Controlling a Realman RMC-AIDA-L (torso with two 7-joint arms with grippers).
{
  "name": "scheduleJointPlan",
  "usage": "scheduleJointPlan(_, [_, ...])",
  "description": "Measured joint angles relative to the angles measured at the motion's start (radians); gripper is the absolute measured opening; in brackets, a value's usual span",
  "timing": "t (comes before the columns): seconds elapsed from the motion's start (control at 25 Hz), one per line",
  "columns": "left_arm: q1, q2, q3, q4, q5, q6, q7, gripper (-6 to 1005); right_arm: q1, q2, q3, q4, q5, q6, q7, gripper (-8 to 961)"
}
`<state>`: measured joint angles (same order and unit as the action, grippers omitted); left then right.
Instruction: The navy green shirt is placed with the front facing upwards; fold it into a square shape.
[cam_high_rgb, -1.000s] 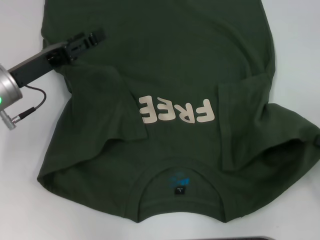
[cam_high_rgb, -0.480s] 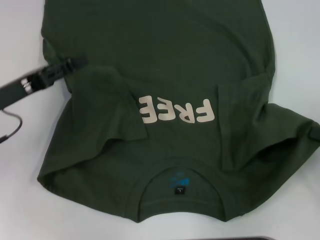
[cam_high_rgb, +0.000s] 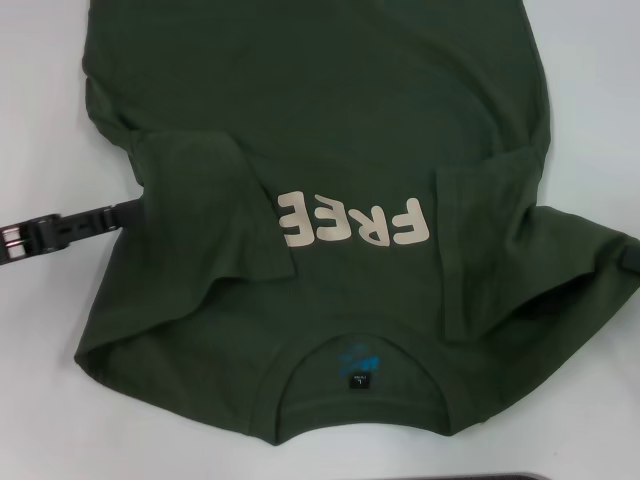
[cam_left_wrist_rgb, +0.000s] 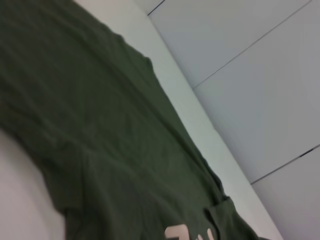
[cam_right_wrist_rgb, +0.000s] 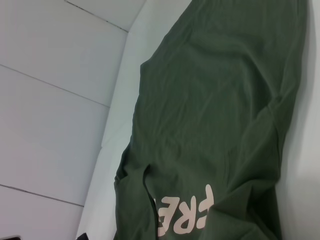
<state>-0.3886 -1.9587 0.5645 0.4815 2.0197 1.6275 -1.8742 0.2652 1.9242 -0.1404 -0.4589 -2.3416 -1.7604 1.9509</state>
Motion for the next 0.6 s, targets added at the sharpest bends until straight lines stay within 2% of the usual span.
scheduleJointPlan(0.32, [0.020,0.047,-0.006,0.074,0.096,0.061,-0.138,832,0.000,-0.007,0.002,0.000,-0.003,0.000,0.000,9])
scheduleJointPlan(0.6, [0.014,0.077,-0.009,0.088,0.199,0.101,-0.199,823,0.000,-0.007,0.004,0.001,-0.005,0.000,0.000,7])
